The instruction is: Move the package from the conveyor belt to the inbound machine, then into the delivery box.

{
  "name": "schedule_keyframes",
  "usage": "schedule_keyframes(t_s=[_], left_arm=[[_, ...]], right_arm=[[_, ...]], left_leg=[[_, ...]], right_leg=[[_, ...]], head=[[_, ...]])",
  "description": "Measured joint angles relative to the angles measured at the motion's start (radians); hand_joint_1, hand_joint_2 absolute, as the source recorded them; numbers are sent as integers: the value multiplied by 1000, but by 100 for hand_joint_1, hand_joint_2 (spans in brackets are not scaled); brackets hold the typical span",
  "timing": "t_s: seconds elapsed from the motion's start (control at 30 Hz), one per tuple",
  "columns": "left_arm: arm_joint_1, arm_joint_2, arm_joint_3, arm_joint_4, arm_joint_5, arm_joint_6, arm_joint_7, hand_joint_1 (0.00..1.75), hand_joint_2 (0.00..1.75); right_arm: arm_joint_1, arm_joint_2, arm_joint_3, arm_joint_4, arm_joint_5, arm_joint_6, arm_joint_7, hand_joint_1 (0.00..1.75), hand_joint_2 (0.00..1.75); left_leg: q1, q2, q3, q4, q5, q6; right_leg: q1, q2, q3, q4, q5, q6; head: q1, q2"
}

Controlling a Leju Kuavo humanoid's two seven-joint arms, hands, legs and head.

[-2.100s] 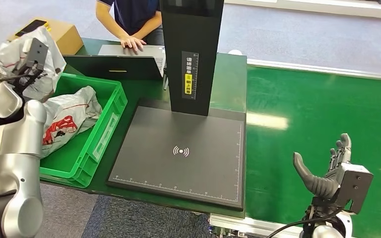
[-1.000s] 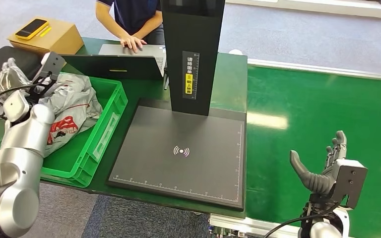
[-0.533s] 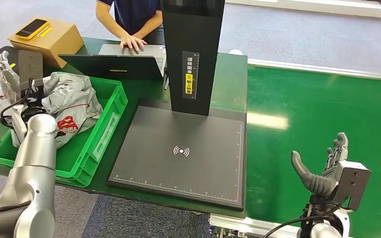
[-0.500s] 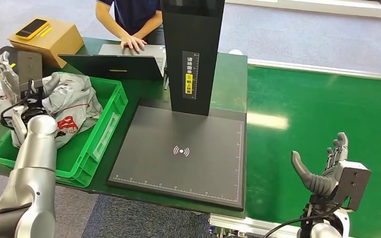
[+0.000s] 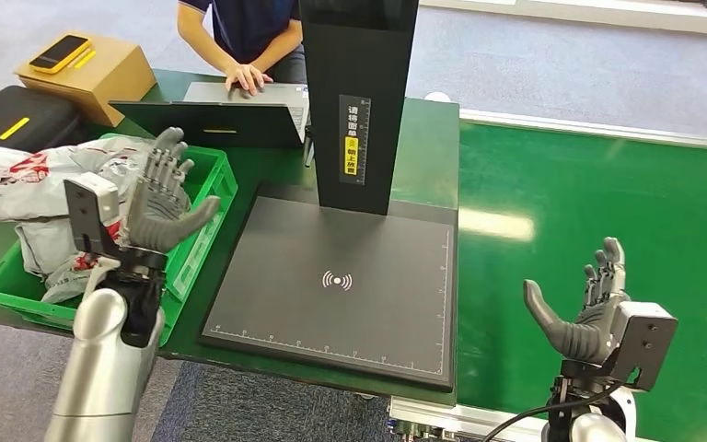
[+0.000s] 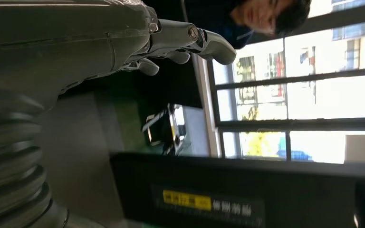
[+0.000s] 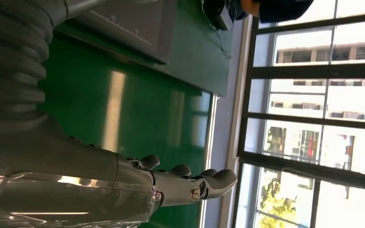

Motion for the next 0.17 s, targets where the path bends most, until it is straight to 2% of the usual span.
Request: schedule_keyframes(t_s=[0.17], left_arm=[[56, -56, -57, -8, 57, -56, 26, 0, 175]], right_arm=[[-1, 13, 42, -20, 0, 76, 6, 0, 175]], left_leg=[[0, 0, 0, 0, 0, 0]], right_leg=[[0, 0, 0, 0, 0, 0]], head=[[0, 0]])
